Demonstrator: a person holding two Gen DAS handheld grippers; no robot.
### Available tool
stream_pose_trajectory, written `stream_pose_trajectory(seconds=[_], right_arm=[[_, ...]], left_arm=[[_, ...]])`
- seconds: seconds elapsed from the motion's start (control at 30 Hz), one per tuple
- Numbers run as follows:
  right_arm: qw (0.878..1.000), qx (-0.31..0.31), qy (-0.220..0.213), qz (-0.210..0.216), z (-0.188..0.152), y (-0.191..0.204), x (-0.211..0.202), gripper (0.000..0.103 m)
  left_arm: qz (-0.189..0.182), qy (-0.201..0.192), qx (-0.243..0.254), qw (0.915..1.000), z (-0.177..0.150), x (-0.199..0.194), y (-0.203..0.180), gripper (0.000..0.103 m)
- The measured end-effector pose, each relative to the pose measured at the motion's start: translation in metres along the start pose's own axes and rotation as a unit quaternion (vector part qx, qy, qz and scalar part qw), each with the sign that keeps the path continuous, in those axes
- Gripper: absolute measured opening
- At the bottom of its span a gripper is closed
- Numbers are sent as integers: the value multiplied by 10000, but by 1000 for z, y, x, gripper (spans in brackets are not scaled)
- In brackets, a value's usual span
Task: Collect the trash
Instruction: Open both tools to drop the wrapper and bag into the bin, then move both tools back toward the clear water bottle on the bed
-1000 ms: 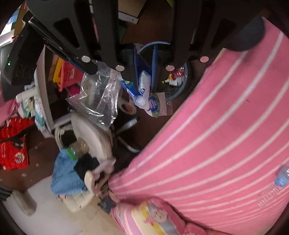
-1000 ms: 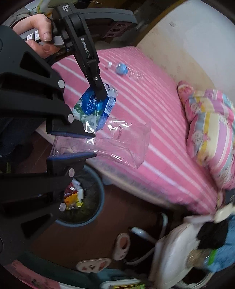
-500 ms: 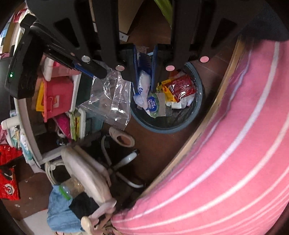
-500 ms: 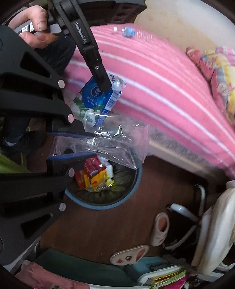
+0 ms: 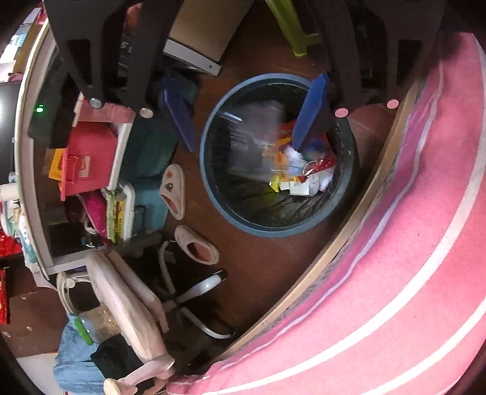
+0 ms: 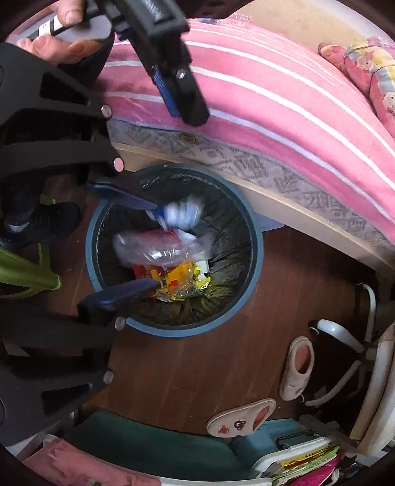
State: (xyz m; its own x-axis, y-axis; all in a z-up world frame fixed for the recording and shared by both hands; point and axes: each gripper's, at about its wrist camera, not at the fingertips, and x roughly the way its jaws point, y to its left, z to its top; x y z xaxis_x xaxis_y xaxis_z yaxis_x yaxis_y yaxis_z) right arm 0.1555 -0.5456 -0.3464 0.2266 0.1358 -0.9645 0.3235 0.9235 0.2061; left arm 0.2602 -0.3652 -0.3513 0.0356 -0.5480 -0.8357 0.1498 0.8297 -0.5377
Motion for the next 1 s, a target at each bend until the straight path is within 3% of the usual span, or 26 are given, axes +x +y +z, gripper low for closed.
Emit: stream_pose_trajectory(seconds=[0.27, 0.5, 0.77, 1.0], right_arm=[[9985, -64, -455, 292, -2, 19, -35, 74], [9903, -573, -1068, 684, 4, 74, -90, 82], [9760, -1267, -1188, 1316, 15, 175, -118, 86], [9644, -1765, -781, 1809, 23, 285, -96, 87]], left_arm=[[-379, -445, -183, 9981, -8, -37, 0, 75], [-655, -1228, -348, 9897, -20, -113, 10, 81], [-284, -2382, -739, 9680, -27, -236, 87, 86], [228, -3098, -1361, 9408, -40, -318, 194, 86]])
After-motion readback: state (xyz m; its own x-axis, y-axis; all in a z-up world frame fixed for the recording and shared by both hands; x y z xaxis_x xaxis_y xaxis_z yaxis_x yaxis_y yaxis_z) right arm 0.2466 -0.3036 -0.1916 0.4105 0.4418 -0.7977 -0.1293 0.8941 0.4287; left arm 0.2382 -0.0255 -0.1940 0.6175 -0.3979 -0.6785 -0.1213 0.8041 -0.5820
